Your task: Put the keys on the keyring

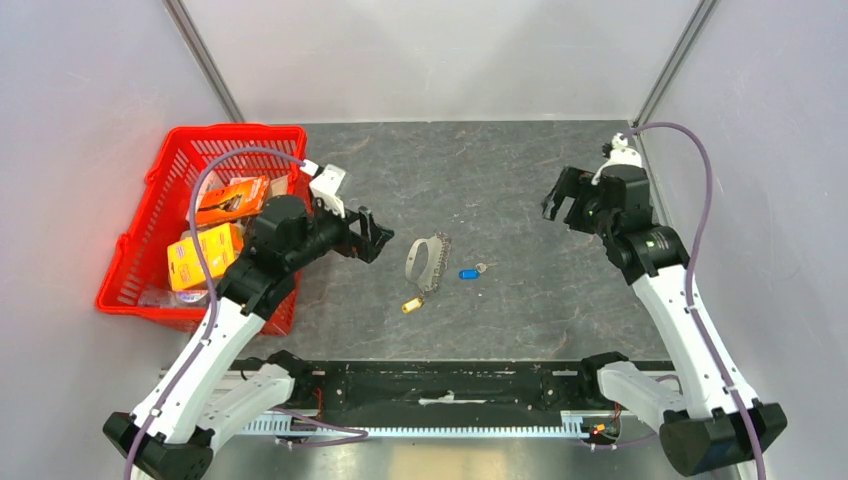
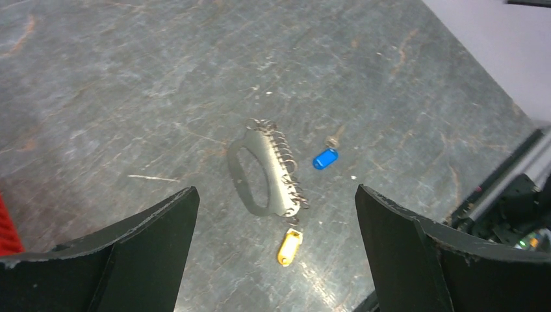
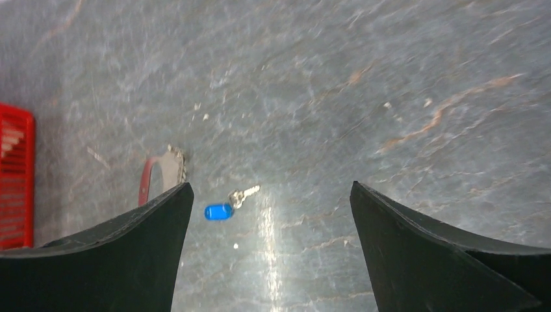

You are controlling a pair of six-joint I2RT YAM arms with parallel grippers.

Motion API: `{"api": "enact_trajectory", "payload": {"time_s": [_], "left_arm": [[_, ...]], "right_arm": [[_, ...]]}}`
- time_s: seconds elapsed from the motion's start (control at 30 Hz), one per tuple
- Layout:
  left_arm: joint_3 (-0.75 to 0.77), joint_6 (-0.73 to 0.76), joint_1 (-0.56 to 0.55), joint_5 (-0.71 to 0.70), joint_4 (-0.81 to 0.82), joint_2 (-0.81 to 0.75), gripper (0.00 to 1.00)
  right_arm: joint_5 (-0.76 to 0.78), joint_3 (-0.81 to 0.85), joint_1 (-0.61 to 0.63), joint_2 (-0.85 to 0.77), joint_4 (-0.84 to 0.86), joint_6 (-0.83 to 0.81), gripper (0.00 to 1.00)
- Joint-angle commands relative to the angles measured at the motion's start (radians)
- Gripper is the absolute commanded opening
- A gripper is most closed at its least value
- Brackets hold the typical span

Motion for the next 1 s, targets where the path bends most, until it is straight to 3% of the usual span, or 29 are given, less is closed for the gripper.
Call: {"api": "enact_trajectory", "payload": {"time_s": [0.0, 0.17, 0.3, 0.6, 0.83, 0.97], "left_arm": [[0.043, -0.046, -0.040, 0.119, -0.003, -0.005, 0.98], [0.091, -0.026, -0.098, 0.110, -0.081, 0.083, 0.98], [0.092, -0.052, -0.171, 0.057, -0.059, 0.108, 0.98], [0.171, -0.055, -0.357, -0.161, -0.081, 0.273, 0.98], [0.268, -0.140, -0.405, -0.357, -0.099, 0.430, 0.93], [0.301, -0.170, -0.404, -0.353, -0.106, 0.494, 0.92]], "right_arm": [[-0.096, 0.018, 0.049, 0.030, -0.039, -0.041, 0.99], [0.020, -0.017, 0.090, -0.047, -0.086, -0.072, 0.99], [-0.066, -0.014, 0.109, -0.041, -0.105, -0.054, 0.99], [-0.104, -0.056, 0.141, -0.021, -0.128, -0.045, 0.99], [-0.083, -0.079, 0.144, -0.032, -0.142, -0.046, 0.99], [-0.100, -0.085, 0.146, -0.045, -0.147, -0.039, 0.99]]}}
